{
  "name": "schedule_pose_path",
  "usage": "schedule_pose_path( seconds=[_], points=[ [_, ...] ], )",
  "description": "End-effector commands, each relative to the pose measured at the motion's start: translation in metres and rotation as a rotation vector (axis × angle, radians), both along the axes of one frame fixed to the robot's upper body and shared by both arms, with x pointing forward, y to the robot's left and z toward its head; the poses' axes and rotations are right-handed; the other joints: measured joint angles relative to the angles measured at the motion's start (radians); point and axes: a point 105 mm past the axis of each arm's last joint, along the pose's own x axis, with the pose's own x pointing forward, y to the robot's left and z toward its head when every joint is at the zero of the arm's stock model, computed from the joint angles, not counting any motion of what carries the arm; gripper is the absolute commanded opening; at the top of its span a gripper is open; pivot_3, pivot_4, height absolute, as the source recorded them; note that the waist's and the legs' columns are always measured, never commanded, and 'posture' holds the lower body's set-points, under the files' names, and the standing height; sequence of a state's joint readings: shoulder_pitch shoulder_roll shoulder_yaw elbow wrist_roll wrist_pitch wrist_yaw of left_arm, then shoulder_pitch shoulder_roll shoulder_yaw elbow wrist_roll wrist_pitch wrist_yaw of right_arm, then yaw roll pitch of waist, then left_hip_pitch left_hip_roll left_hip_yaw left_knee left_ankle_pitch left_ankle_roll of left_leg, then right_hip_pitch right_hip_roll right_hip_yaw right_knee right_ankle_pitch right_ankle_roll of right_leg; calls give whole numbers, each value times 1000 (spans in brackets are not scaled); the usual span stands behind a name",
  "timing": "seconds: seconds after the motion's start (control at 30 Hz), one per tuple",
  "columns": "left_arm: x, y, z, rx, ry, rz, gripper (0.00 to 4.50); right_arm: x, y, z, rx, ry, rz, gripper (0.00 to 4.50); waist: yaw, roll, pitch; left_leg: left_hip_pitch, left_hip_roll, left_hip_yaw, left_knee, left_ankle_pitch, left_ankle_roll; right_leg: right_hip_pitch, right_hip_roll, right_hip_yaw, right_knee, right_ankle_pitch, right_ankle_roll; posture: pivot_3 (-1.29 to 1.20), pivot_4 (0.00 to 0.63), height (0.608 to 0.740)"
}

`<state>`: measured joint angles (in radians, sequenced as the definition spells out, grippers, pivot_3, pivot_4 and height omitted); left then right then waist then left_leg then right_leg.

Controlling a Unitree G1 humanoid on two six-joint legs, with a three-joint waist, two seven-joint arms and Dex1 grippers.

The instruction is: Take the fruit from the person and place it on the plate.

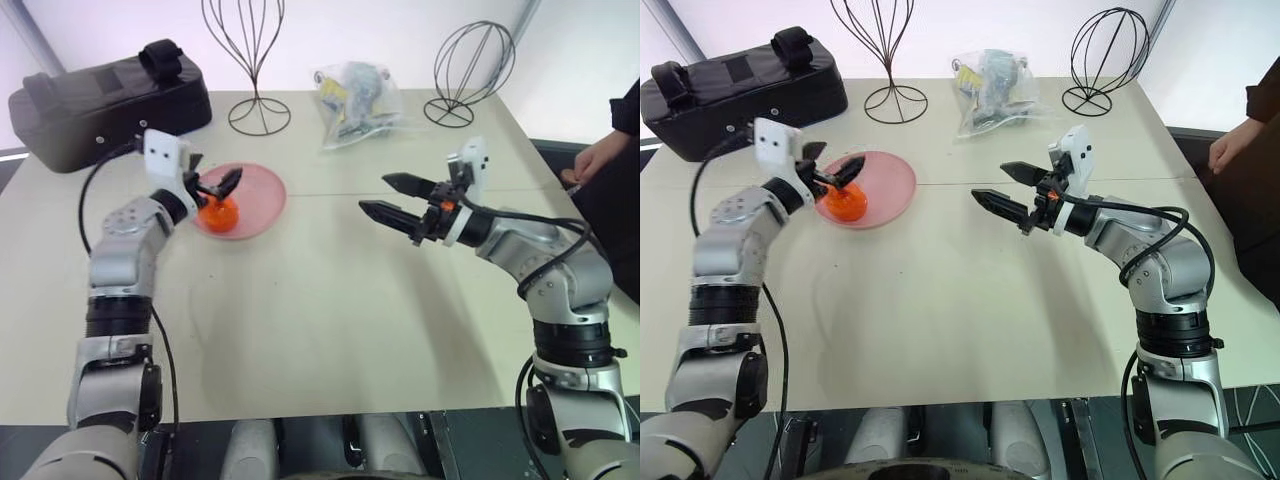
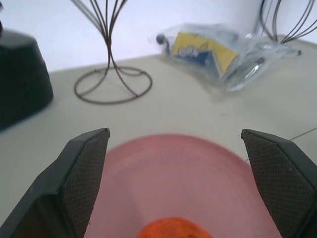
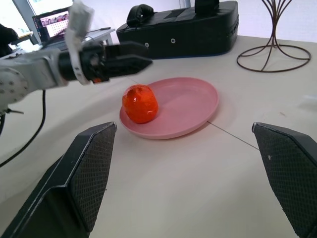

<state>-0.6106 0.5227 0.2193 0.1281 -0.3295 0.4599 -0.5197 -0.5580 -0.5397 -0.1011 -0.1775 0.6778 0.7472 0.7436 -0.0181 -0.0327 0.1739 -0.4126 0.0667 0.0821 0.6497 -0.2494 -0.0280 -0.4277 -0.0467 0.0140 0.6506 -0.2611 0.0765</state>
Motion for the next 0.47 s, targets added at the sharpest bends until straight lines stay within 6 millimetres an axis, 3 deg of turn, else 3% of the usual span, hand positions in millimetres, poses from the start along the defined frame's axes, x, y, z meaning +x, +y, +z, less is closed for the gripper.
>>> schedule_pose_path(
  seconds=[0.03, 0.3, 0.47],
  points=[
    [-19, 16, 14, -8, -24, 32, 4451, -4, -2, 11, -9, -64, 3, 4500, 0, 0, 0, 0, 0, 0, 0, 0, 0, 0, 0, 0, 0, 0, 0, 0, 150, 740],
    [-74, 49, 13, 0, 15, 103, 4451, 4, -9, 7, -24, -62, -26, 4500, 4, 0, 0, 0, 0, 0, 0, 0, 0, 0, -1, 0, 0, 0, 0, 0, 150, 740],
    [-94, 60, 12, -47, 30, 140, 4451, 12, -10, 6, -22, -70, -46, 4500, 6, 0, 0, 1, 0, 0, 0, 0, 0, 1, -1, 0, 0, 0, 0, 0, 150, 740]
  ],
)
